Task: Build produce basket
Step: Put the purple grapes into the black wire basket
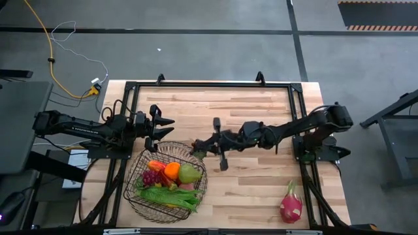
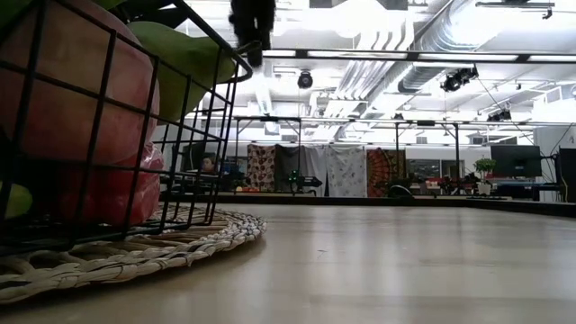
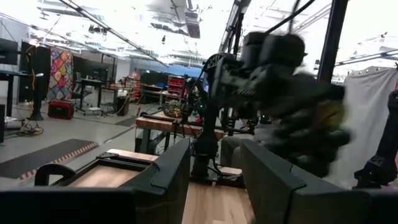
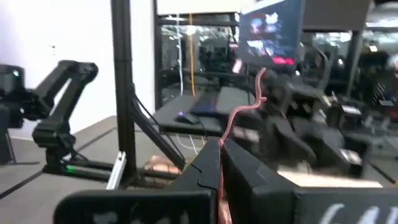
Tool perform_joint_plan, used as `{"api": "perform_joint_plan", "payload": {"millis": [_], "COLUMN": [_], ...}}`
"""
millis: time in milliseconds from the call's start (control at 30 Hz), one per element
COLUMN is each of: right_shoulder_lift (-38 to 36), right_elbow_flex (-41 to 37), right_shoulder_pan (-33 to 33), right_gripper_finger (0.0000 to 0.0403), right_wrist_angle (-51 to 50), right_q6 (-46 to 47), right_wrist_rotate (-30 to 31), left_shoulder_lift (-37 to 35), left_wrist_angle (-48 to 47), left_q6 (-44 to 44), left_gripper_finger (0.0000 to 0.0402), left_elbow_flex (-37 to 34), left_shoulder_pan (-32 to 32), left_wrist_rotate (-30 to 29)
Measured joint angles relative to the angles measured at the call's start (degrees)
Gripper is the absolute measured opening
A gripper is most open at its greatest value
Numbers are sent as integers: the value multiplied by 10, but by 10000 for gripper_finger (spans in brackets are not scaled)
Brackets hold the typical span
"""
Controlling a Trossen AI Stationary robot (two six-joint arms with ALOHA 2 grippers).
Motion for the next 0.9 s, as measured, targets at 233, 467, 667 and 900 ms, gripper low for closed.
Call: {"api": "perform_joint_plan", "payload": {"millis": [233, 467, 667, 900], "right_shoulder_lift": [86, 163, 198, 201], "right_elbow_flex": [122, 210, 246, 246], "right_shoulder_pan": [9, 7, 7, 7], "right_gripper_finger": [0, 0, 0, 0], "right_wrist_angle": [-49, -58, -55, -42], "right_q6": [-12, -11, -11, -11], "right_wrist_rotate": [-69, -101, -102, -102], "left_shoulder_lift": [0, 0, 0, 0], "left_wrist_angle": [-1, -3, -3, -3], "left_q6": [0, 0, 0, 0], "left_gripper_finger": [129, 129, 129, 129], "left_elbow_flex": [0, 0, 0, 0], "left_shoulder_pan": [0, 0, 0, 0], "left_wrist_rotate": [0, 0, 0, 0]}}
